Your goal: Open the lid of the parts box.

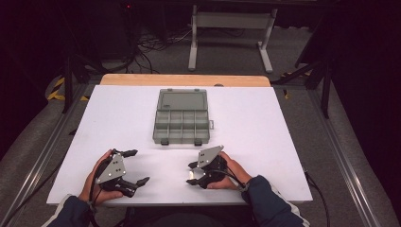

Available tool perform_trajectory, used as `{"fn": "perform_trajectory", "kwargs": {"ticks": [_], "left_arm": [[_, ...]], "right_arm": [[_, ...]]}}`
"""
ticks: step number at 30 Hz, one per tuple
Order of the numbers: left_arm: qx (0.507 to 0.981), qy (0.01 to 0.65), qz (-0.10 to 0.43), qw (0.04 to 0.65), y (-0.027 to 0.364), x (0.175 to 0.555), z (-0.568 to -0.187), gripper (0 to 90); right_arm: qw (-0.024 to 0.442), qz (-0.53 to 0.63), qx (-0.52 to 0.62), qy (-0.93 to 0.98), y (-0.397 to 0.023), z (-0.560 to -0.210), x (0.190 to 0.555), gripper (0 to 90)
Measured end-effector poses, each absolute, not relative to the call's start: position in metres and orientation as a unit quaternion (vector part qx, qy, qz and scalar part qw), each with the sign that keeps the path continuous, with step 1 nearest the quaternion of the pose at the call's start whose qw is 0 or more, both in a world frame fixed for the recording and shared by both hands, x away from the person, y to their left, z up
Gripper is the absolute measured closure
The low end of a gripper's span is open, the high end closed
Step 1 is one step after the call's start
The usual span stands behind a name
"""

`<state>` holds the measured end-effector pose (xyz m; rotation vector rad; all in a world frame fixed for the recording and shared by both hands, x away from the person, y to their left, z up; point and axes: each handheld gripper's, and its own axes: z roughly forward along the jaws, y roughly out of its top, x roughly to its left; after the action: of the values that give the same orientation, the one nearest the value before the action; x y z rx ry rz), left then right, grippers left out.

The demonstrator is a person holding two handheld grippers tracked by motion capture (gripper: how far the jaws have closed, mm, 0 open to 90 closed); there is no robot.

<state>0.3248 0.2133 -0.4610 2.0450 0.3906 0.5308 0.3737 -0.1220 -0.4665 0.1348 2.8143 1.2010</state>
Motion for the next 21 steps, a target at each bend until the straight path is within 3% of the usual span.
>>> {"fn": "perform_trajectory", "kwargs": {"ticks": [7, 21], "left_arm": [[0.836, 0.162, 0.216, 0.477, 0.2132, 0.3255, -0.4613, 4.5], [0.836, 0.168, 0.215, 0.476, 0.2163, 0.3249, -0.463, 4.8]], "right_arm": [[0.034, 0.396, 0.044, 0.917, -0.1227, -0.4662, 0.3746, 52.9], [0.045, 0.394, 0.036, 0.917, -0.1198, -0.4645, 0.3736, 54.1]]}}
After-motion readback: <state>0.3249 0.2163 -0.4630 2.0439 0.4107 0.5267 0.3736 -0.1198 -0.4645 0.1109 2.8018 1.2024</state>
